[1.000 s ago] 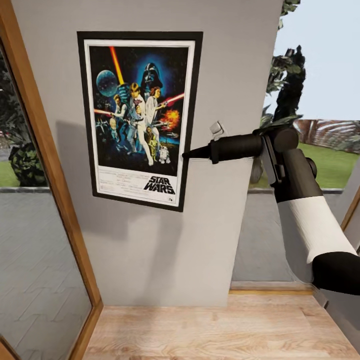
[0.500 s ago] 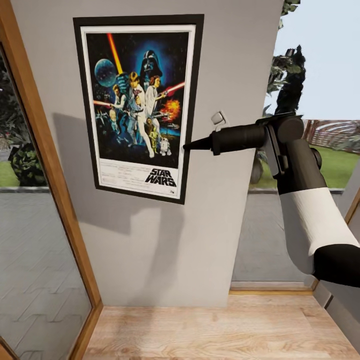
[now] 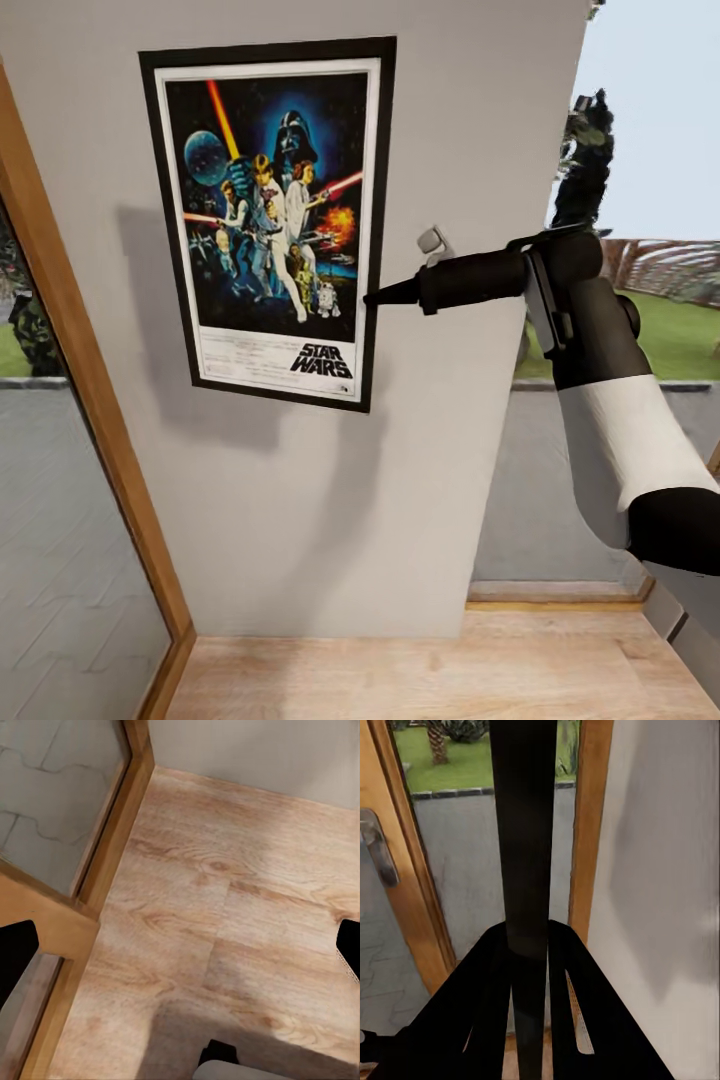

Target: Pick up the poster from the kitchen countertop and hang it on one of the wall nails in the kitchen.

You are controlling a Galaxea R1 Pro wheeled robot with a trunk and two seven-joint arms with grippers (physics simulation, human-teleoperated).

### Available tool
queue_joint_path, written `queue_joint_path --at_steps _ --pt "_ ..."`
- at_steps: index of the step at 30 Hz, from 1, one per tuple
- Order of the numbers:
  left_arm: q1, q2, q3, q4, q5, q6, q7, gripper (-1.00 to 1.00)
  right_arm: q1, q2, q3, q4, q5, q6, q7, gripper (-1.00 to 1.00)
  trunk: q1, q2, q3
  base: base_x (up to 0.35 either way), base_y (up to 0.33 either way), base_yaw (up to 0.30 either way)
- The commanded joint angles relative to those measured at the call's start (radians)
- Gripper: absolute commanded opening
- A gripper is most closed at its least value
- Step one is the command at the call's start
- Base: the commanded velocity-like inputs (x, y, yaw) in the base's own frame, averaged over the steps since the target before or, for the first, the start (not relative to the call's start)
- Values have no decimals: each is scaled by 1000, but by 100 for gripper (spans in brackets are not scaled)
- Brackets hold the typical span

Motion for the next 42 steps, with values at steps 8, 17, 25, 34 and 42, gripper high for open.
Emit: queue_joint_path --at_steps 8,17,25,34,42 --pt "0 0 3 -1 0 -1 -5 100 0 -8 1 -1 3 13 9 -100 1 0 0 335 0 0" --pt "0 0 3 -1 0 -1 -5 100 0 -10 1 -3 3 13 9 -100 1 0 0 335 0 0" --pt "0 0 3 -1 0 -1 -5 100 0 -10 1 -3 3 13 9 -100 1 0 0 336 0 0" --pt "0 0 3 -1 0 -1 -5 100 0 -10 1 -3 3 13 9 -100 1 0 0 228 0 0" --pt "0 -6 6 -8 -1 -2 -5 100 0 -12 -2 -7 4 10 8 -100 1 0 0 15 0 0"
